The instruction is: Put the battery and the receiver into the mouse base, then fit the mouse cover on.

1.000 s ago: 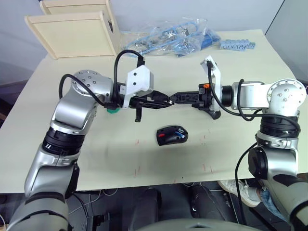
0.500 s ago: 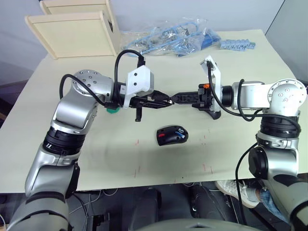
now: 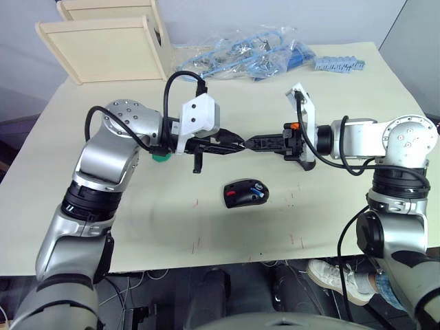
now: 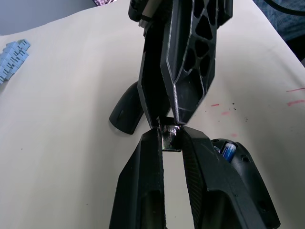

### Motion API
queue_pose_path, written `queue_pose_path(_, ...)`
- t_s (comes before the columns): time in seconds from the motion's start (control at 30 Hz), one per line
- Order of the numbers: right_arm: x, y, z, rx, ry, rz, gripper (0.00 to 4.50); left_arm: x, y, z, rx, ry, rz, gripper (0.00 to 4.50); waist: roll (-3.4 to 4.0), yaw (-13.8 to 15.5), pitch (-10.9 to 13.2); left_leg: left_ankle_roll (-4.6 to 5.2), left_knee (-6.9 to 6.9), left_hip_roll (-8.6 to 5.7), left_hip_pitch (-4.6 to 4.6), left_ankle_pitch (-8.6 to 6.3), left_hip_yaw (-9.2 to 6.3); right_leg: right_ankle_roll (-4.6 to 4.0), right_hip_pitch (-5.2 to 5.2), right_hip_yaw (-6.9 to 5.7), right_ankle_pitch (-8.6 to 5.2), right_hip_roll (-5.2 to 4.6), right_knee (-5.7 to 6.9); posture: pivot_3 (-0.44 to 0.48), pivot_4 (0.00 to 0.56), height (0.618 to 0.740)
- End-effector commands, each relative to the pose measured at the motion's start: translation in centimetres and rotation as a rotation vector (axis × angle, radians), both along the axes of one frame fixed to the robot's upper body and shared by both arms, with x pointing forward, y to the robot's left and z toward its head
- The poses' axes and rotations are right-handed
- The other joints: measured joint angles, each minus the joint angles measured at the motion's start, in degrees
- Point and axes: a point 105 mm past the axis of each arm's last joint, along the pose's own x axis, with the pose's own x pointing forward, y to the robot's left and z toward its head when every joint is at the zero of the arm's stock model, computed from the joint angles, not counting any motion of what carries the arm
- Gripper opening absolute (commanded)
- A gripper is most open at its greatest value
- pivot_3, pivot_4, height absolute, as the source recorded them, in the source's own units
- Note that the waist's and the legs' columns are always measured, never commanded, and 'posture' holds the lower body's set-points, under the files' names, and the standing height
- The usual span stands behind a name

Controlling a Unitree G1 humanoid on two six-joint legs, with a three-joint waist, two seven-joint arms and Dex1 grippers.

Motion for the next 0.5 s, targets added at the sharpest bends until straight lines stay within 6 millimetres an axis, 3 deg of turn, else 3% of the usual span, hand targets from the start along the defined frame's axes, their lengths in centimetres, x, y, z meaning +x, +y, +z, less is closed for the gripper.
queue_pose_path(0.03, -0.39, 0.07, 0.71, 0.012, -0.035, 0.015, 1.71, -0.05, -0.01, 1.21, -0.002, -0.059, -0.007, 0.37, 0.00, 0.0, 0.0, 0.00, 0.00, 0.00, 0.00, 0.00, 0.00, 0.00, 0.00, 0.00, 0.00, 0.00, 0.00, 0.000, 0.150, 0.740)
queue_pose_path(0.4, -0.45, 0.17, 0.68, 0.016, -0.034, 0.016, 1.71, -0.12, -0.07, 1.26, -0.003, -0.062, -0.011, 0.37, 0.00, 0.0, 0.0, 0.00, 0.00, 0.00, 0.00, 0.00, 0.00, 0.00, 0.00, 0.00, 0.00, 0.00, 0.00, 0.000, 0.150, 0.740)
queue_pose_path(0.43, -0.44, 0.18, 0.67, 0.017, -0.033, 0.016, 1.28, -0.14, -0.09, 1.28, -0.004, -0.062, -0.012, 0.37, 0.00, 0.0, 0.0, 0.00, 0.00, 0.00, 0.00, 0.00, 0.00, 0.00, 0.00, 0.00, 0.00, 0.00, 0.00, 0.000, 0.150, 0.740)
queue_pose_path(0.5, -0.45, 0.19, 0.63, 0.016, -0.032, 0.016, 0.94, -0.15, -0.11, 1.29, -0.004, -0.064, -0.014, 0.37, 0.00, 0.0, 0.0, 0.00, 0.00, 0.00, 0.00, 0.00, 0.00, 0.00, 0.00, 0.00, 0.00, 0.00, 0.00, 0.000, 0.150, 0.740)
